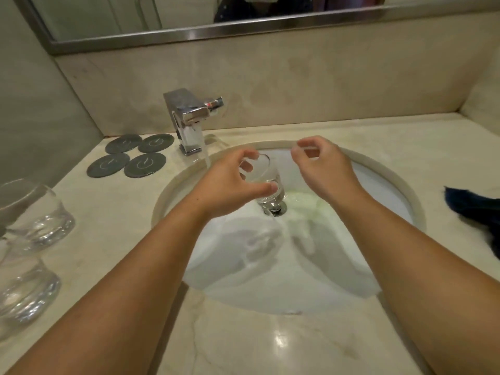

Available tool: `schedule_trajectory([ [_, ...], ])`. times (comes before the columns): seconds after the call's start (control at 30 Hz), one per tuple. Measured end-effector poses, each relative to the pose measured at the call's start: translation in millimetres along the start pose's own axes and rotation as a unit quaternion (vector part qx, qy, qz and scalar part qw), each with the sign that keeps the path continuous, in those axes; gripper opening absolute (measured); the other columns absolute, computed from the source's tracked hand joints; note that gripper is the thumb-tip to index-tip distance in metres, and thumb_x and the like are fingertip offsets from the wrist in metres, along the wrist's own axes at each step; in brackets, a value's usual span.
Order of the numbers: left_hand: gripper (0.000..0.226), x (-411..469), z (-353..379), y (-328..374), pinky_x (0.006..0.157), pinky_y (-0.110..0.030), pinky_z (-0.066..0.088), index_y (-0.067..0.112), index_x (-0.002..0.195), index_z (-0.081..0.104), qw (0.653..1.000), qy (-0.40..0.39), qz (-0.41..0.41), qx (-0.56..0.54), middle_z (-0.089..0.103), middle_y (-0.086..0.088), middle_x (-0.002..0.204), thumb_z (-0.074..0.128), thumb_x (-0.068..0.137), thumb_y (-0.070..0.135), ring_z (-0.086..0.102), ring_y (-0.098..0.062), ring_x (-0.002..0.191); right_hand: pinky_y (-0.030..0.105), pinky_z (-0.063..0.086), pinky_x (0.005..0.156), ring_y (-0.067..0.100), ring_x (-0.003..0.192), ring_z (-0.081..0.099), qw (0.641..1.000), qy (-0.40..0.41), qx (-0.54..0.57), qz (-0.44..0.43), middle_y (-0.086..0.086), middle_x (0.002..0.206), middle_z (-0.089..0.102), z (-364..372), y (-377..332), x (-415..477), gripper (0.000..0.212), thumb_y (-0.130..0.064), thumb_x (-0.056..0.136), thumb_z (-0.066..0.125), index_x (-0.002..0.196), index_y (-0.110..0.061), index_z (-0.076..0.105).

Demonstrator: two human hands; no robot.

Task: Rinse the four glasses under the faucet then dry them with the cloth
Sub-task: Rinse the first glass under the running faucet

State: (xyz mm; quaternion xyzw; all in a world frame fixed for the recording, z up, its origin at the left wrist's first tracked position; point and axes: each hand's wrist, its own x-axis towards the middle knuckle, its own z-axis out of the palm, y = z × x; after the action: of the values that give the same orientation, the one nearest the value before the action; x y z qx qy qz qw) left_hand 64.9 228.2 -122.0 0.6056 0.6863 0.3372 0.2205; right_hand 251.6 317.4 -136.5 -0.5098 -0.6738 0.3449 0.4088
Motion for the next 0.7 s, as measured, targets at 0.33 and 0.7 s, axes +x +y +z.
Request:
schedule_trajectory([
  [0.33,0.079,31.9,59.7,39.7,0.07,-0.017,0.049,0.029,0.147,0.051,0.979,-0.117,-0.009,0.165,0.061,0.003,0.133,0.089,0.081,0.05,0.061,-0.013,0.105,0.012,0.039,0.063,-0.005,0.084,0.059,0.991,0.058,0.101,0.069,-0.009,0.109,0.07,-15.6,11.4,14.8,0.022,-0.034,0.102,0.059,0.117,-0.023,0.071],
  [0.7,0.086,42.1,117.1,26.8,0.102,-0.039,0.054,0.027,0.149,0.05,0.961,-0.19,-0.019,0.199,0.062,0.0,0.135,0.09,0.077,0.054,0.061,-0.022,0.122,0.02,0.045,0.066,0.004,0.086,0.062,0.986,0.042,0.137,0.09,-0.007,0.108,0.07,-12.6,12.8,17.9,0.02,-0.032,0.103,0.057,0.115,-0.022,0.07],
])
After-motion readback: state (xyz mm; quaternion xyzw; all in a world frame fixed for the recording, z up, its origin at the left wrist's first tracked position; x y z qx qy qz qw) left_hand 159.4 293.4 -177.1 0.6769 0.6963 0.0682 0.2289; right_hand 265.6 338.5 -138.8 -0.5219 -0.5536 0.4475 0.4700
